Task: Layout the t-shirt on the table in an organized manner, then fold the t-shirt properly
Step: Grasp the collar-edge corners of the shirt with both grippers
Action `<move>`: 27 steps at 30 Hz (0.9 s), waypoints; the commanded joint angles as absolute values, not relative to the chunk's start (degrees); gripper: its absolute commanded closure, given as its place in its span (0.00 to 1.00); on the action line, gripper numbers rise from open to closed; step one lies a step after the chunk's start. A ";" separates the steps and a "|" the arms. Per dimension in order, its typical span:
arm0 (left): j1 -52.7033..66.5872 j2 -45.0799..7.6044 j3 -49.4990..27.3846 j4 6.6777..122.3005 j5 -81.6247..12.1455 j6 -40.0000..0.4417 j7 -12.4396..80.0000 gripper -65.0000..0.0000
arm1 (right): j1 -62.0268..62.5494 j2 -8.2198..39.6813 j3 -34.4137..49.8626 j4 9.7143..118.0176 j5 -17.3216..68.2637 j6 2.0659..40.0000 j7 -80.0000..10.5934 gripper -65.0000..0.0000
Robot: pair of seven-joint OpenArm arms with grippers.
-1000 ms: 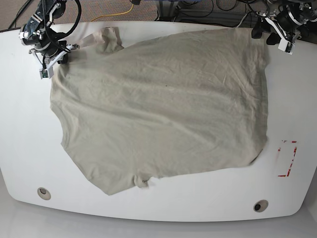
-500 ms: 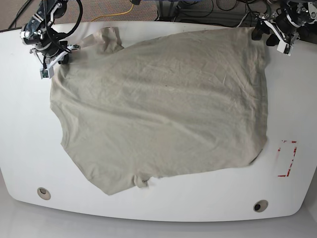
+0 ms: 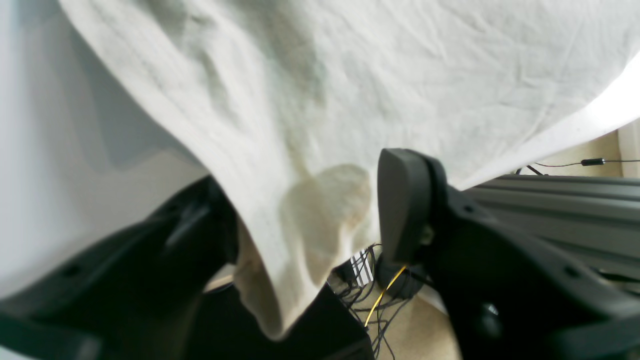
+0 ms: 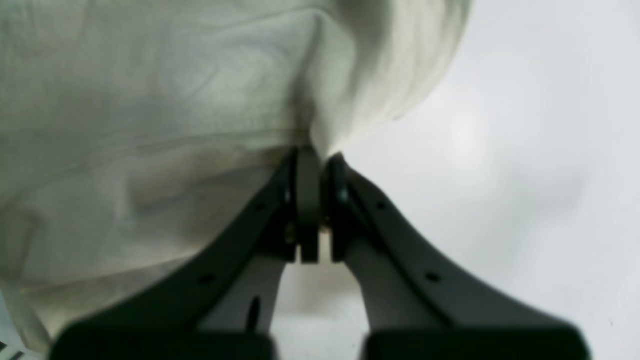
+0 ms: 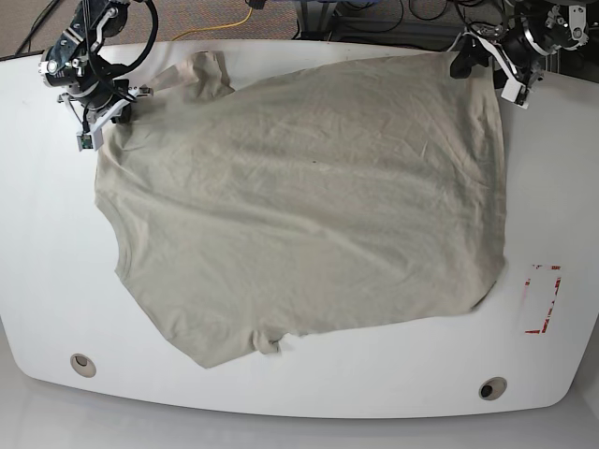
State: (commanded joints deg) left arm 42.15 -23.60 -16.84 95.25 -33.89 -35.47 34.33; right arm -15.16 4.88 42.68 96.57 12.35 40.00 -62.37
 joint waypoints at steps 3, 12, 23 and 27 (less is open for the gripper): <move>42.15 -23.69 -17.01 95.25 -33.80 -35.38 34.33 0.89 | -14.73 4.88 42.68 96.57 12.26 40.00 -62.46 0.99; 42.15 -23.69 -19.56 96.75 -33.89 -35.65 34.24 0.94 | -14.55 4.88 42.68 96.84 12.26 40.00 -62.46 1.00; 43.38 -23.69 -26.07 105.10 -34.24 -35.74 34.33 0.94 | -14.55 3.12 42.86 109.58 12.35 40.00 -68.35 1.00; 43.38 -23.69 -28.00 107.03 -34.24 -35.74 34.68 0.94 | -14.46 2.15 42.68 113.36 12.35 40.00 -70.29 1.00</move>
